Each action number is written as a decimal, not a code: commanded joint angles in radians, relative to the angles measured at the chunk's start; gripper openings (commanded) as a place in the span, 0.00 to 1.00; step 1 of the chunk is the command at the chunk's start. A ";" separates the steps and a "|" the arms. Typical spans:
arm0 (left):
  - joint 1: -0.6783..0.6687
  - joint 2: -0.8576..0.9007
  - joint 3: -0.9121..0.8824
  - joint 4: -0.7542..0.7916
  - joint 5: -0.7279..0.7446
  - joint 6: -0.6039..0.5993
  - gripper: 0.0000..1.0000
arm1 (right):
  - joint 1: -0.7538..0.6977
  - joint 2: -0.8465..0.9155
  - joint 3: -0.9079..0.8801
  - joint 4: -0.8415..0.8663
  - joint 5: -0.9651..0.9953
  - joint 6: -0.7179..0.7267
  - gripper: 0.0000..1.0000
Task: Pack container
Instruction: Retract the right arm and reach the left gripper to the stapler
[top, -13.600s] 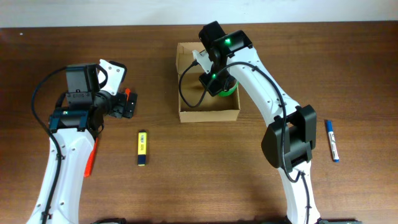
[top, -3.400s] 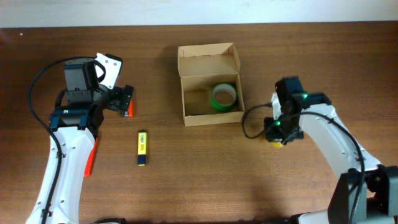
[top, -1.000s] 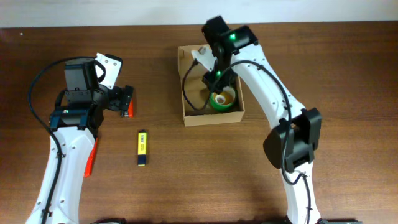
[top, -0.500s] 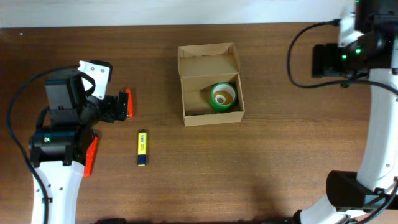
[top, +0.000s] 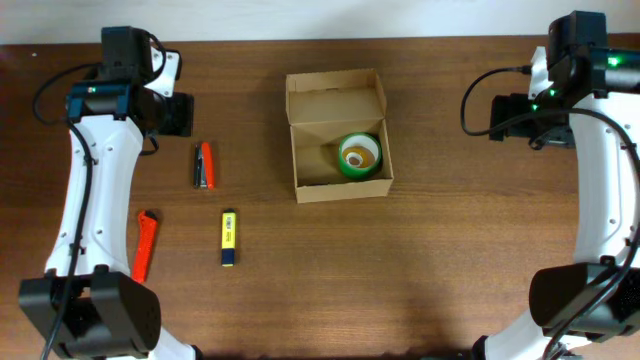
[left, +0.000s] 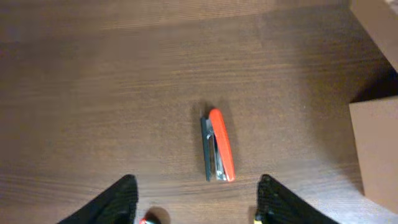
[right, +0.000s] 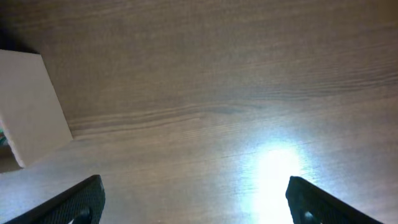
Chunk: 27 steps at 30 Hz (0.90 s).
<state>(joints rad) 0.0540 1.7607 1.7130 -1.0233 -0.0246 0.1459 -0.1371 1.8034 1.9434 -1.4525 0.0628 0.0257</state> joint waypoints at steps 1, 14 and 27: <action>0.031 0.069 0.016 -0.027 0.049 -0.026 0.64 | -0.007 -0.002 -0.009 0.013 -0.010 0.005 0.94; 0.034 0.342 0.016 -0.043 0.089 -0.053 0.93 | -0.007 -0.002 -0.009 0.014 -0.010 0.005 0.94; 0.019 0.477 0.016 -0.042 0.110 -0.052 0.91 | -0.007 -0.002 -0.009 0.021 -0.010 0.005 0.94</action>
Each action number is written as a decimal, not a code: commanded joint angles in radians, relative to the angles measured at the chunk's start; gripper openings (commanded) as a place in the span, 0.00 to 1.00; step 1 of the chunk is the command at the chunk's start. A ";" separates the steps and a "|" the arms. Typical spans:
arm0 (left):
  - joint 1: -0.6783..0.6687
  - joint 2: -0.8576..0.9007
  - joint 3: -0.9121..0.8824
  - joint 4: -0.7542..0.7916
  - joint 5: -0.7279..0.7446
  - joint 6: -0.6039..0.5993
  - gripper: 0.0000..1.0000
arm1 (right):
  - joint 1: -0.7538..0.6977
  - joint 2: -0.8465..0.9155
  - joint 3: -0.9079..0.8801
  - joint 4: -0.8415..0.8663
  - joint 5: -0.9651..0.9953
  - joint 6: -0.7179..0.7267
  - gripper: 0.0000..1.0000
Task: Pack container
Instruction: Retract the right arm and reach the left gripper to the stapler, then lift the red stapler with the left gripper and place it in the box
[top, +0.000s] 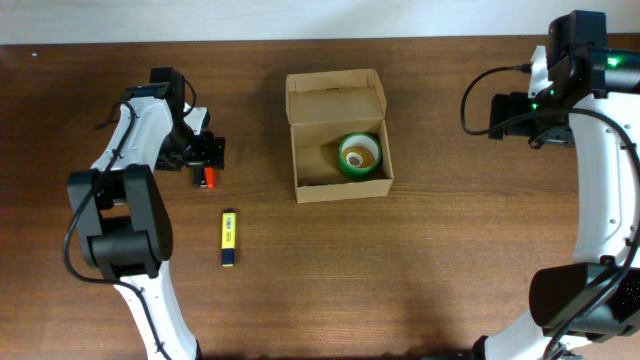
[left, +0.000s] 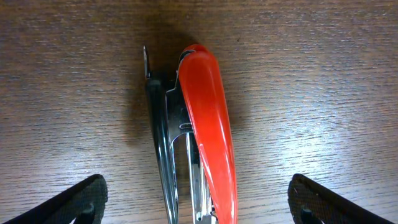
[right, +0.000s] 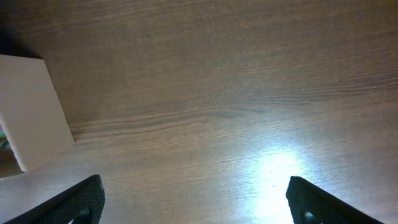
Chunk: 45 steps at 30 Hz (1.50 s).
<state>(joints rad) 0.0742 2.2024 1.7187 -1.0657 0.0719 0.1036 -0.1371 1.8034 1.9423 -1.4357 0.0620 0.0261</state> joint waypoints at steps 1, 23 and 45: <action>-0.002 0.042 0.010 -0.001 0.014 -0.010 0.91 | -0.007 -0.002 -0.008 0.005 -0.009 0.005 0.94; -0.059 0.091 0.056 -0.048 -0.009 0.021 0.02 | -0.007 -0.002 -0.008 0.004 -0.009 0.005 0.94; -0.454 0.016 0.866 -0.545 0.123 0.592 0.02 | -0.007 -0.002 -0.008 0.001 -0.032 0.005 0.94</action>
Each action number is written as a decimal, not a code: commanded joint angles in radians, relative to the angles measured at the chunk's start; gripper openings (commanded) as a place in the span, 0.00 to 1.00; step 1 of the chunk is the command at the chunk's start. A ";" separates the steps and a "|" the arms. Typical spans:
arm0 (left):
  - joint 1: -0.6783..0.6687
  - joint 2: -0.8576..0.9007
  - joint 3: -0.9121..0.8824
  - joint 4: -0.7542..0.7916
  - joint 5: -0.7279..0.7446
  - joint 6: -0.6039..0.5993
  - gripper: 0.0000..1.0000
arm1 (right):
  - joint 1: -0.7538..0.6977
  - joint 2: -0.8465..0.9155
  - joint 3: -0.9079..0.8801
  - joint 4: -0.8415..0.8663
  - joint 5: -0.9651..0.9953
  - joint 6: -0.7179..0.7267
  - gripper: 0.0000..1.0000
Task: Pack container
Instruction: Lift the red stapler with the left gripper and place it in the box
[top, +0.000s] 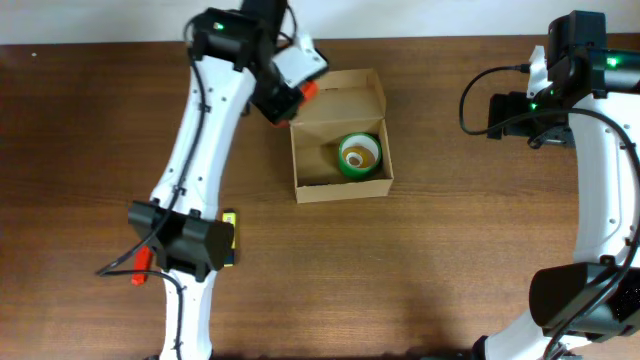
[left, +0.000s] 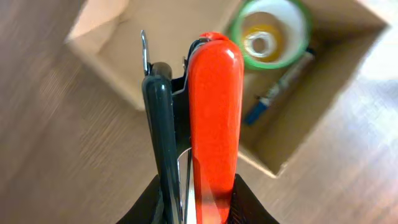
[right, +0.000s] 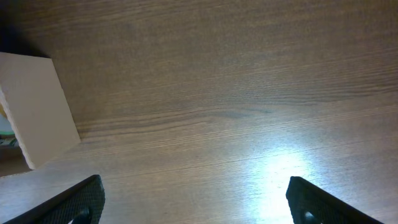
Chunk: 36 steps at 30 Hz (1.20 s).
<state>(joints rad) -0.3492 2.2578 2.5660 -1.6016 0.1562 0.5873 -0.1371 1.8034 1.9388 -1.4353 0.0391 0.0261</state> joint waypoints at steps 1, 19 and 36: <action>-0.059 -0.040 0.019 -0.010 0.039 0.142 0.01 | -0.007 -0.002 -0.005 0.000 -0.009 0.005 0.94; -0.148 0.216 0.019 -0.023 0.038 0.270 0.02 | -0.007 -0.002 -0.005 0.000 -0.009 0.005 0.94; -0.229 0.229 -0.261 0.102 -0.022 0.255 0.02 | -0.007 -0.002 -0.005 0.000 -0.009 0.005 0.94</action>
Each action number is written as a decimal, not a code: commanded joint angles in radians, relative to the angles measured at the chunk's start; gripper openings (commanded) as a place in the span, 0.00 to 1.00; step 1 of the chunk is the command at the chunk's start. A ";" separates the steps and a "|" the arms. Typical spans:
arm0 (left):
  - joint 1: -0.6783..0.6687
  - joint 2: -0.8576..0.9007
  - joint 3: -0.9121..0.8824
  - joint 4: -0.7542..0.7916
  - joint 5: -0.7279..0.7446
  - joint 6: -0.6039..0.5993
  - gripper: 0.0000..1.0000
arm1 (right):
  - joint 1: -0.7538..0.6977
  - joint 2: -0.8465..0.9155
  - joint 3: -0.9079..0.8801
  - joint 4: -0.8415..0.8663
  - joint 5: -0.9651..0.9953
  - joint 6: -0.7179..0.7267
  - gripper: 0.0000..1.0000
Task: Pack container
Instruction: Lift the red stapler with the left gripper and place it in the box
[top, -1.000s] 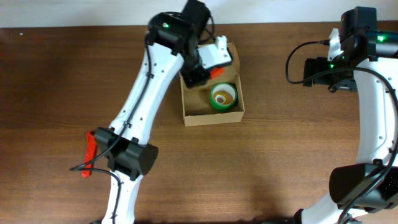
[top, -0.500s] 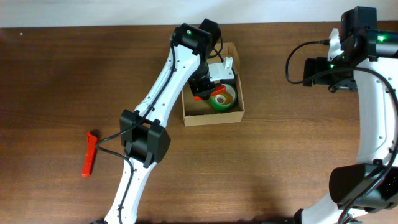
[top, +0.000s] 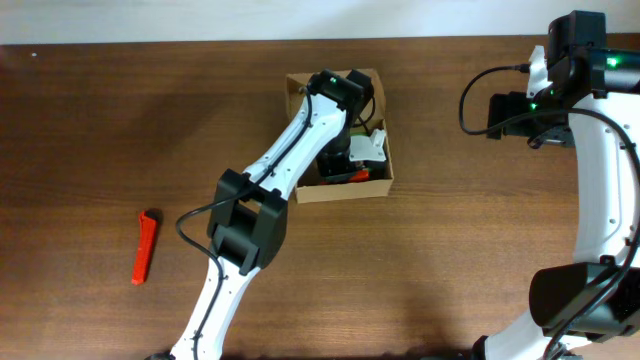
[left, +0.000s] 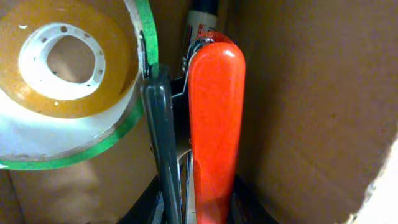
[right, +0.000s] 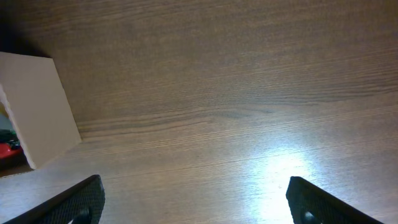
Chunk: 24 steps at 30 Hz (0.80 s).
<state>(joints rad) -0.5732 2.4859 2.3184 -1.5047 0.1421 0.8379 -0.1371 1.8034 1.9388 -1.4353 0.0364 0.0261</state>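
The open cardboard box (top: 300, 150) sits at the middle back of the table. My left gripper (left: 196, 202) reaches down inside it, shut on the red and black stapler (left: 214, 124). The stapler is low in the box, between the green-edged tape roll (left: 68, 81) and the box's inner wall (left: 311, 112). From overhead the stapler (top: 356, 177) shows as a red strip near the front wall, under my left gripper (top: 352, 160). My right gripper (right: 196, 202) hangs open over bare wood to the right of the box, holding nothing.
An orange-red utility knife (top: 145, 246) lies on the table at the far left. The left arm (top: 290, 150) stretches from the front across to the box and hides the table under it. A box corner (right: 37, 118) shows in the right wrist view.
My left gripper held the stapler above the box's back left edge. It is now down inside the box with the stapler beside the tape roll. The right arm has not moved.
My left gripper first hung open above the stapler lying on the table's left side. Then it was low with its fingers either side of the stapler. Later it was shut on the stapler over the box, and now holds it inside the box.
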 joint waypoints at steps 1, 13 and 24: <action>-0.007 0.001 -0.013 0.005 -0.008 0.005 0.02 | -0.007 -0.002 -0.005 0.000 -0.006 0.005 0.94; -0.007 -0.006 -0.013 0.039 -0.065 -0.077 0.69 | -0.007 -0.002 -0.005 -0.008 -0.007 0.005 0.94; 0.045 -0.357 -0.013 0.085 -0.159 -0.206 0.62 | -0.007 -0.002 -0.005 -0.004 -0.026 0.005 0.94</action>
<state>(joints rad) -0.5461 2.2562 2.3066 -1.4242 0.0193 0.6800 -0.1371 1.8034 1.9388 -1.4391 0.0238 0.0265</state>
